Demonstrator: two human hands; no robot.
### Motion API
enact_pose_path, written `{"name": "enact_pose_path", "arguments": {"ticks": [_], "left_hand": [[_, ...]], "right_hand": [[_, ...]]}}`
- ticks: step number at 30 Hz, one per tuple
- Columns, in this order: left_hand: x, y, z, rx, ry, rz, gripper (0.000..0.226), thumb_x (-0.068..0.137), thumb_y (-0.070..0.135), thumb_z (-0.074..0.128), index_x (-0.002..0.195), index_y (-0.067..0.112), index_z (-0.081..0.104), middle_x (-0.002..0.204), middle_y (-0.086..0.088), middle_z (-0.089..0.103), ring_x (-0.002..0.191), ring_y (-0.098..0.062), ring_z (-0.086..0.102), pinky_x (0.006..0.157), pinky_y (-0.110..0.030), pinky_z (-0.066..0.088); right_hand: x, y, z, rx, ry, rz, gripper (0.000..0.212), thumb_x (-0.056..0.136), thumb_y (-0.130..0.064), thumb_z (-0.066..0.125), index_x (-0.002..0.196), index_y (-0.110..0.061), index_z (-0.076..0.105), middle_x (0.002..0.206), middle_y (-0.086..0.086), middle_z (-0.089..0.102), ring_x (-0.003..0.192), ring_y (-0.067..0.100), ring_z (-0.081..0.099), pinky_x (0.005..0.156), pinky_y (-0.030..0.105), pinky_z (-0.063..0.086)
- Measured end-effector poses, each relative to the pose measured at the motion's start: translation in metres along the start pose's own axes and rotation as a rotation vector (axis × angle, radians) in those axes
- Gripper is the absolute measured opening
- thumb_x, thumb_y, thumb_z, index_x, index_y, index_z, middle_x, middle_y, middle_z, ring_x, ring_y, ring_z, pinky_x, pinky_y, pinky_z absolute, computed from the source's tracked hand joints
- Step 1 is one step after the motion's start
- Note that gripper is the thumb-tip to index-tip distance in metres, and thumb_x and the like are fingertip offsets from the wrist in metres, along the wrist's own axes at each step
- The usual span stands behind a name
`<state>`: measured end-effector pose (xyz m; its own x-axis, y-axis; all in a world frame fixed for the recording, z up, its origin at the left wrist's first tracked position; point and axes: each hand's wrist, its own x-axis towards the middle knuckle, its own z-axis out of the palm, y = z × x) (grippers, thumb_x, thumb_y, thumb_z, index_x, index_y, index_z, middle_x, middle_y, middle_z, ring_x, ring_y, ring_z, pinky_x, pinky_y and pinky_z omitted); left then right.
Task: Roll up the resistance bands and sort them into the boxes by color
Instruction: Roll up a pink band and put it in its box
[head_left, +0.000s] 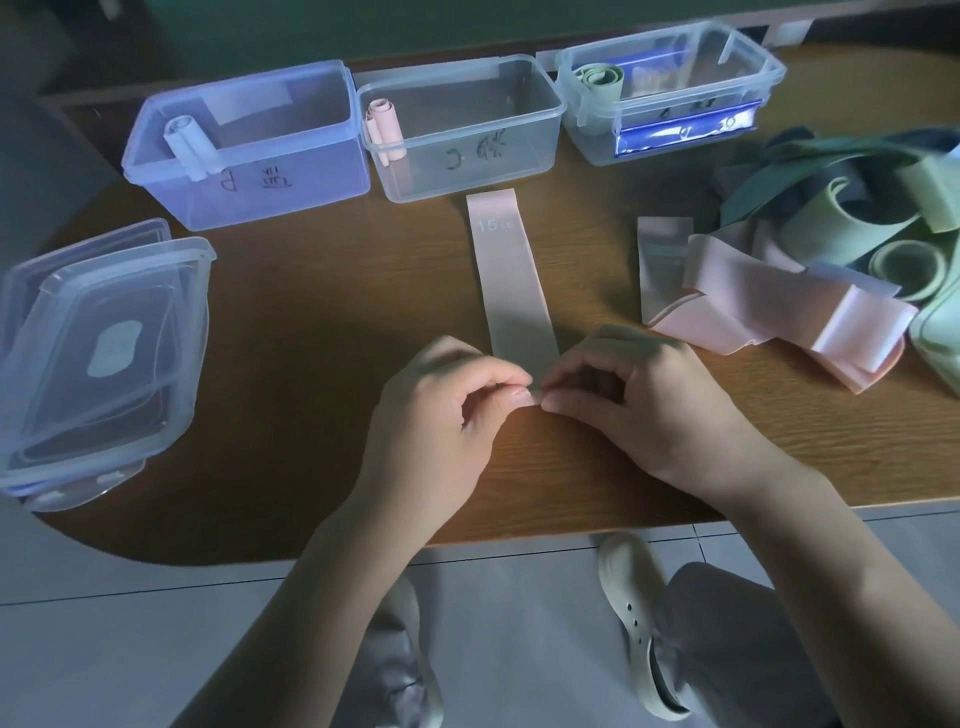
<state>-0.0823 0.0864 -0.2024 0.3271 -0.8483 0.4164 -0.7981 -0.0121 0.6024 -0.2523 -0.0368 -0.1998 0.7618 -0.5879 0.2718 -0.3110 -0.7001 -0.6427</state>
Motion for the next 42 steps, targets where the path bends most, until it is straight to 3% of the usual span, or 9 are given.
{"name": "enact_pose_path", "arguments": {"ticks": [4,9,15,19,23,29,36,39,42], "left_hand": [[-0.0003,0.0003,-0.0017,0.007,-0.063,-0.003,0.007,0.086,0.03,0.078,0.092,0.025,0.078,0.095,0.013,0.066,0.08,0.003,0.058,0.066,-0.005,0.045],[0.0028,0.0004,0.0002,0.008,-0.071,-0.053,0.012,0.082,0.035,0.081,0.091,0.027,0.078,0.092,0.015,0.063,0.079,0.001,0.058,0.063,-0.004,0.043],[0.0042,-0.0002,-0.0011,-0.026,-0.069,0.013,0.01,0.09,0.029,0.074,0.095,0.022,0.077,0.098,0.015,0.072,0.091,-0.001,0.064,0.074,-0.01,0.052],[0.0027,0.0014,-0.0029,-0.047,-0.101,-0.034,0.009,0.089,0.027,0.074,0.098,0.025,0.076,0.093,0.023,0.068,0.088,0.003,0.063,0.069,-0.005,0.049],[0.0014,0.0019,-0.0044,-0.062,-0.126,-0.059,0.016,0.087,0.024,0.078,0.102,0.028,0.073,0.092,0.029,0.064,0.085,0.001,0.062,0.067,-0.01,0.051],[0.001,0.002,-0.0035,-0.023,-0.108,-0.013,0.006,0.089,0.028,0.075,0.094,0.026,0.076,0.093,0.019,0.069,0.085,0.0,0.063,0.069,-0.008,0.051],[0.002,0.0011,-0.0004,0.046,-0.067,-0.019,0.015,0.087,0.037,0.076,0.096,0.025,0.079,0.096,0.012,0.068,0.08,0.0,0.061,0.065,-0.006,0.05],[0.0042,0.0,0.0005,0.05,-0.057,-0.022,0.017,0.087,0.036,0.076,0.098,0.024,0.08,0.095,0.009,0.069,0.08,-0.003,0.062,0.068,-0.012,0.053],[0.0054,0.0005,0.0021,0.052,-0.027,-0.034,0.018,0.087,0.035,0.075,0.097,0.022,0.081,0.093,0.008,0.069,0.079,-0.005,0.062,0.069,-0.016,0.053]], "right_hand": [[0.003,0.0006,-0.0012,-0.027,-0.001,0.011,0.009,0.084,-0.035,0.076,0.089,-0.03,0.071,0.081,-0.021,0.058,0.076,0.003,0.055,0.064,0.024,0.042],[0.009,0.0047,-0.0035,0.017,-0.011,0.014,0.011,0.085,-0.04,0.073,0.089,-0.03,0.076,0.089,-0.017,0.065,0.083,0.007,0.061,0.072,0.039,0.053],[0.0086,0.0084,-0.0045,0.042,-0.033,0.0,0.019,0.085,-0.045,0.069,0.093,-0.03,0.077,0.095,-0.018,0.067,0.089,0.009,0.065,0.076,0.04,0.056],[0.0066,0.0071,-0.0054,0.038,-0.04,-0.016,0.018,0.085,-0.044,0.07,0.094,-0.029,0.077,0.094,-0.018,0.067,0.089,0.007,0.064,0.076,0.037,0.055],[0.0043,0.0084,-0.005,0.063,-0.048,-0.011,0.009,0.084,-0.037,0.077,0.092,-0.031,0.076,0.095,-0.018,0.068,0.09,0.008,0.065,0.078,0.04,0.053],[0.0056,0.0095,-0.0048,0.069,-0.061,-0.023,0.019,0.086,-0.047,0.068,0.096,-0.032,0.076,0.097,-0.019,0.068,0.092,0.009,0.066,0.078,0.041,0.055],[0.0093,0.008,0.0011,0.014,0.061,-0.033,0.024,0.088,-0.051,0.063,0.094,-0.031,0.076,0.094,-0.018,0.067,0.085,0.008,0.064,0.071,0.039,0.055],[0.0097,0.0064,0.0042,-0.026,0.111,-0.03,0.011,0.089,-0.04,0.071,0.092,-0.03,0.075,0.092,-0.018,0.064,0.08,0.005,0.061,0.067,0.038,0.054],[0.0085,0.006,0.0014,-0.029,0.07,-0.054,0.017,0.091,-0.044,0.065,0.095,-0.031,0.075,0.097,-0.019,0.065,0.086,0.005,0.063,0.071,0.038,0.055]]}}
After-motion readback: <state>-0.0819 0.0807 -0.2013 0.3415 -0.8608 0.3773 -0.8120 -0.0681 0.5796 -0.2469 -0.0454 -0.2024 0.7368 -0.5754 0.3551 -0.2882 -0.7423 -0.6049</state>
